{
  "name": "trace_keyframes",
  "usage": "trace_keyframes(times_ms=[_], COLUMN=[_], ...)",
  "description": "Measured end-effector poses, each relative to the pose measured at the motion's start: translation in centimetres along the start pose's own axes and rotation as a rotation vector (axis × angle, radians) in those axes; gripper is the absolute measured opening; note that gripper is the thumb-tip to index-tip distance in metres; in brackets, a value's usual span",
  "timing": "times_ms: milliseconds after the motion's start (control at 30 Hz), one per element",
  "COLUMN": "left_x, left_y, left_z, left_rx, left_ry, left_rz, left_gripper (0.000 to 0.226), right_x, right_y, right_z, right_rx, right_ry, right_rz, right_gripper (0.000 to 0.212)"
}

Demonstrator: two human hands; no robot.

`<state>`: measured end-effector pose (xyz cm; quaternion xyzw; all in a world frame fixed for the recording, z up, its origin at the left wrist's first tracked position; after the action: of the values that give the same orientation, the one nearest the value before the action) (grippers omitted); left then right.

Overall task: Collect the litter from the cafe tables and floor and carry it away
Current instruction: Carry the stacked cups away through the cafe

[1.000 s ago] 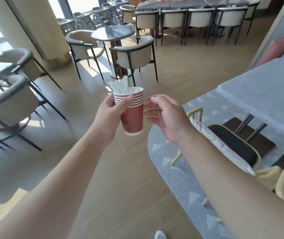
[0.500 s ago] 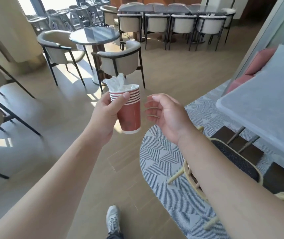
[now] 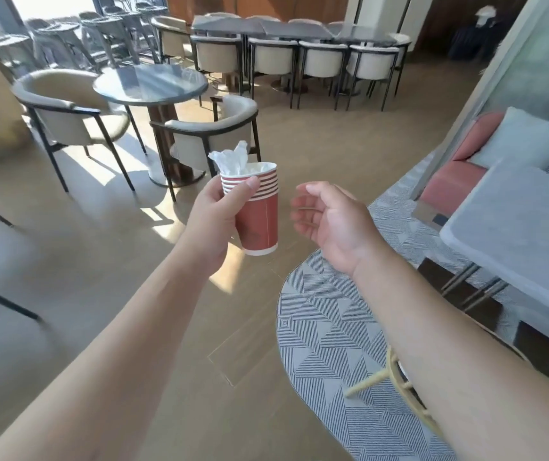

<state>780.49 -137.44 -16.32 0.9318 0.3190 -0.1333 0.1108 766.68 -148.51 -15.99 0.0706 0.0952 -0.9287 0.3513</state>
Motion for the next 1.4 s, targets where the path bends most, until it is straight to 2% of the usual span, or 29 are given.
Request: trace_keyframes(times_ms=[200,400,533,667,833,967,1133,1400], left_x=[1.6,1.4,1.7,0.2,-2.7,-4.8,-5.2,-3.1], left_y=[6.5,13.9,20.8,29.0,38.8,45.1,52.5,66.9], left_z=[1.3,3.8,5.6,7.0,8.2,8.9,9.3,12.0], left_rx=[0.05,0.081,0.084,0.091,0.101,0.1,0.076,0.089], left_ry=[0.028,0.058,0.081,0.077,0.104,0.107,0.108,0.068], left_rz=[0.028,0.068,0.049,0.065,0.071,0.107,0.13,0.208], left_gripper=[0.045,0.036,0.042,0.03,0.045,0.039,0.048,0.023], right_x=[-1.0,0.7,1.9,4.6,8.8,11.1,12.1,12.3], right_y=[6.2,14.2,21.2,29.0,37.8,43.6,49.7,62.8], right_z=[-0.2,-0.5,-0.8,0.2,2.9,5.2,6.9,7.5], right_rx=[0.003,-0.003,-0.014,-0.029,-0.007,0.02,0.046,0.063], right_ry=[0.025,0.079,0.107,0.148,0.138,0.113,0.073,0.034], right_rz=[-0.037,-0.068,-0.069,-0.093,-0.128,-0.162,-0.162,-0.229], right_gripper=[0.015,0.016,0.015,0.015,0.015,0.015,0.016,0.014])
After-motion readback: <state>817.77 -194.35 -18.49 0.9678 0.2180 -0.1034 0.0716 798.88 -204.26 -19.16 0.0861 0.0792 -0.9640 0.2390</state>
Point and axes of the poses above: each hand's wrist, its own y-axis towards the middle knuckle, its own x-axis out of the back of the hand, z = x × y, the point moved 9 cm from there along y, towards the middle knuckle, and after that the axes turned 5 degrees about -y, right-handed, at the moved point
